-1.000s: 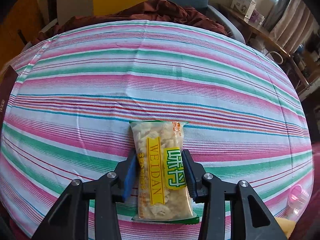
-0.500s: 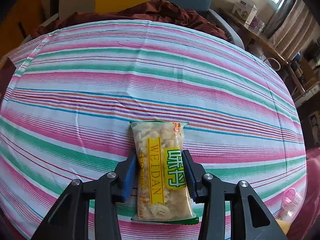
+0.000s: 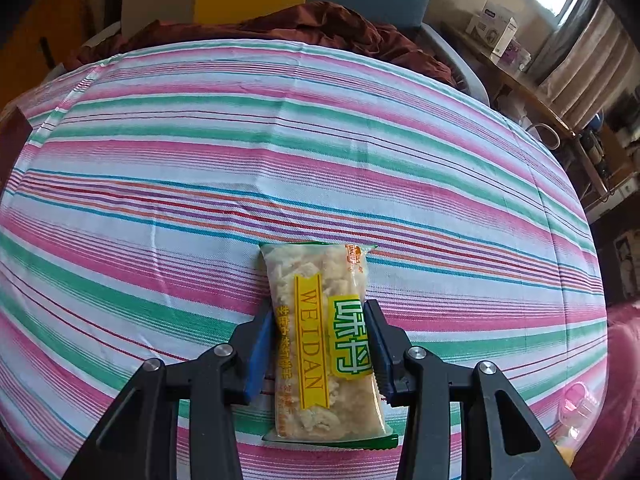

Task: Organize objects
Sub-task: 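Lower the white paper box into the tray and open the left gripper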

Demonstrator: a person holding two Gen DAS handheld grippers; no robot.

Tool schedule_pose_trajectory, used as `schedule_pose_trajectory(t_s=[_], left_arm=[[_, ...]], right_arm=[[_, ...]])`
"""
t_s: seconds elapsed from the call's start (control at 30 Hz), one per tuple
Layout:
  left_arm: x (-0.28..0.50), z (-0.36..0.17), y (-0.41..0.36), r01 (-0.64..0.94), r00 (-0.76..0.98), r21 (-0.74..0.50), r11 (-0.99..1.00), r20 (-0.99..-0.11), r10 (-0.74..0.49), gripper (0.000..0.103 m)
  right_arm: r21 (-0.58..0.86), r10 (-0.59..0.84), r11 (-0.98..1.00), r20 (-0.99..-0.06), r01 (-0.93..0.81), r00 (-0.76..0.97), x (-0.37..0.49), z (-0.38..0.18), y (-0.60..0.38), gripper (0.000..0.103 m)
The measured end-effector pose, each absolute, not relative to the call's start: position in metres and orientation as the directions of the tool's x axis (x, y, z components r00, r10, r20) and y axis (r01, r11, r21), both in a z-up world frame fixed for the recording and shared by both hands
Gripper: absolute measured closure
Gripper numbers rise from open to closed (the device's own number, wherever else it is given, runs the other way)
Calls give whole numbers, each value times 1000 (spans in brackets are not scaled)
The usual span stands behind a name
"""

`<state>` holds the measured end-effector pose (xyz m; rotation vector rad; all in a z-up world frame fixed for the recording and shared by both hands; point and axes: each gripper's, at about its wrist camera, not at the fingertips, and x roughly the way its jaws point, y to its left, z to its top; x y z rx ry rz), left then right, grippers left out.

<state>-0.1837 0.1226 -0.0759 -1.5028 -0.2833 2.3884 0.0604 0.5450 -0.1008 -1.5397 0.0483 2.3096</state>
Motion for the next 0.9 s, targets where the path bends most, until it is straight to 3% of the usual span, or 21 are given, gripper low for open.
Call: schedule_pose_trajectory(t_s=[0.33,0.5,0.9], left_arm=[[-193,-88,139,-194,-349,-262,-945,-882,316,48],[-180,-73,126,-192,-395,-272,-943,-858,328,46],[-105,-20,101,-289,-598,-127,-949,-750,282,46]], right_arm=[[-171,279,-933,-899,-316,-338,59,-102,543,59],[-169,277,-933,-899,-317,-338,58,-102,544,59],[-195,302,-921,-904,-338,-302,58,-102,534,62]])
